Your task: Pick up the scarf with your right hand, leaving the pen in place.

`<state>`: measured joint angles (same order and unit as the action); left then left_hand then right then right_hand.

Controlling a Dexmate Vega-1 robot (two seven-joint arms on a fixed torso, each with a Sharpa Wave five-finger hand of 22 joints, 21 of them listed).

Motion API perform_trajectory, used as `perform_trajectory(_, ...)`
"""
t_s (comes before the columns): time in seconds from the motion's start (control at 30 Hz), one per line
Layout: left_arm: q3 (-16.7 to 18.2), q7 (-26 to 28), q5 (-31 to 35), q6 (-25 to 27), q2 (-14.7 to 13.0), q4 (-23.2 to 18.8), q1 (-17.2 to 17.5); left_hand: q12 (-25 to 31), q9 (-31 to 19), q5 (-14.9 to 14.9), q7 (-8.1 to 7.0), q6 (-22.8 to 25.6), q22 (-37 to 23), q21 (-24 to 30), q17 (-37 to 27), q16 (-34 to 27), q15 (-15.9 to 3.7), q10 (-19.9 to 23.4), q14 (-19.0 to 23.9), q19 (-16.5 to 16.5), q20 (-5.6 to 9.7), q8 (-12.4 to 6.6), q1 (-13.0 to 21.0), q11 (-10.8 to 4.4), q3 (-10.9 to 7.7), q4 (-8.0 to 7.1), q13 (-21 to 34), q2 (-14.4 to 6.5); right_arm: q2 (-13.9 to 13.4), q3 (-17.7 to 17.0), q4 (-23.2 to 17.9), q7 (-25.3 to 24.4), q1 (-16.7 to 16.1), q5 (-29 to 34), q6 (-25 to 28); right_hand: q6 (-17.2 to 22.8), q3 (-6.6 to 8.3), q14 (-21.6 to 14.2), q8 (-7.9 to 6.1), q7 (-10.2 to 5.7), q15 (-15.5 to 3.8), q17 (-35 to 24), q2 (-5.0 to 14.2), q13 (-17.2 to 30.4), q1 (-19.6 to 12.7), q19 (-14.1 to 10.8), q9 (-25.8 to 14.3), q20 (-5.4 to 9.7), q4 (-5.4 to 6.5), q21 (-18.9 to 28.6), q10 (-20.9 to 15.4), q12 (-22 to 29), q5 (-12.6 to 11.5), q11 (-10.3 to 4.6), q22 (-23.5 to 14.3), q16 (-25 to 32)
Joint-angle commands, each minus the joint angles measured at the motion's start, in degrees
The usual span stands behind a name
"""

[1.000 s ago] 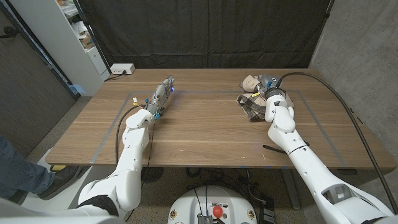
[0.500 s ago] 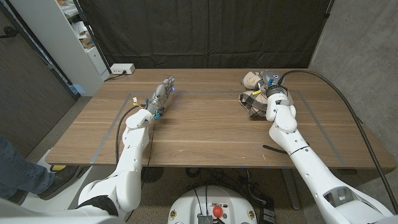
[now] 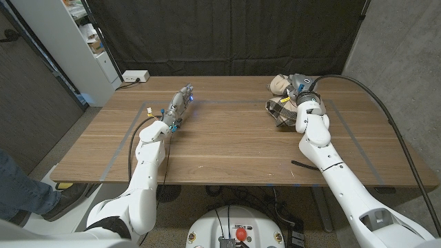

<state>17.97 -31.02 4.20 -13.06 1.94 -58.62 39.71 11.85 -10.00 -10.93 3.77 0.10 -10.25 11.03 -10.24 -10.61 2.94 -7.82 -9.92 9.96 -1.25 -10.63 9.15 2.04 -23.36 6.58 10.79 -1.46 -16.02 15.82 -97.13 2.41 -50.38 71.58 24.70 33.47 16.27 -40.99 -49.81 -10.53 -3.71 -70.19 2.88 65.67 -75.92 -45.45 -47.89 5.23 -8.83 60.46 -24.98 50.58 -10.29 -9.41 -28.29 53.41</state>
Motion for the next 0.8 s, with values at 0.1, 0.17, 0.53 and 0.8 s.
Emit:
perform_trajectory(0.1,-0.1,-0.1,-0.2,-0.3,0.0,-0.3,0.1,0.2,-0.2,0.1,0.44,0.4,-0.2,0.4,-0.2,-0.2,0.28,0.0,-2.5,7.5,-0.14,-0.27,0.2,-0.08,-0.19,0.28,0.1,-0.5,0.3,-0.8,-2.5,0.3,-0.6,1.3,-0.5,0.3,0.05,-1.0,-0.21,0.31,-8.63,0.0,4.52,0.3,-4.9,0.4,0.1,6.47,0.25,1.2,-0.6,-0.2,-0.1,-0.11,0.0,0.4)
perform_trajectory(0.17,0.0,0.0,-0.3,-0.3,0.1,-0.3,0.2,0.2,-0.2,0.1,0.45,0.4,-0.2,0.4,-0.2,-0.3,0.34,0.0,-2.5,7.5,-0.14,-0.27,0.2,-0.11,-0.19,0.28,0.1,-0.5,0.4,-0.9,-2.6,0.2,-0.6,1.5,-0.4,0.5,0.05,-1.1,-0.29,0.27,-8.62,0.0,4.5,0.4,-4.9,0.5,0.1,6.47,0.25,1.5,-0.6,-0.2,-0.1,-0.05,0.1,0.4)
perform_trajectory(0.53,-0.2,0.0,-0.2,0.1,0.0,-0.9,0.3,0.2,-0.2,0.1,0.39,0.4,-0.2,0.4,-0.2,-0.2,0.27,0.0,-2.6,7.6,-0.18,-0.23,0.2,-0.14,-0.19,0.31,0.1,-0.6,0.7,-1.5,-3.5,-0.2,-0.6,2.0,-0.8,0.4,0.05,-1.2,-0.29,0.19,-8.59,0.0,4.43,0.8,-4.8,0.8,0.2,6.47,0.31,2.9,-0.8,-0.5,-0.1,0.02,0.5,0.7)
perform_trajectory(0.8,-0.6,0.2,-0.1,0.5,0.0,-2.0,0.6,0.1,-0.2,0.1,0.45,0.4,-0.2,0.4,-0.2,-0.2,0.23,0.0,-2.6,7.6,-0.16,-0.22,0.2,-0.17,-0.19,0.34,0.1,-0.6,0.6,-2.1,-5.0,-0.2,-1.0,2.2,-1.3,0.2,0.05,-1.4,-0.34,0.18,-8.53,-0.1,4.39,0.8,-4.9,1.0,0.1,6.52,0.25,4.1,-0.7,-1.0,-0.1,0.03,0.8,1.3)
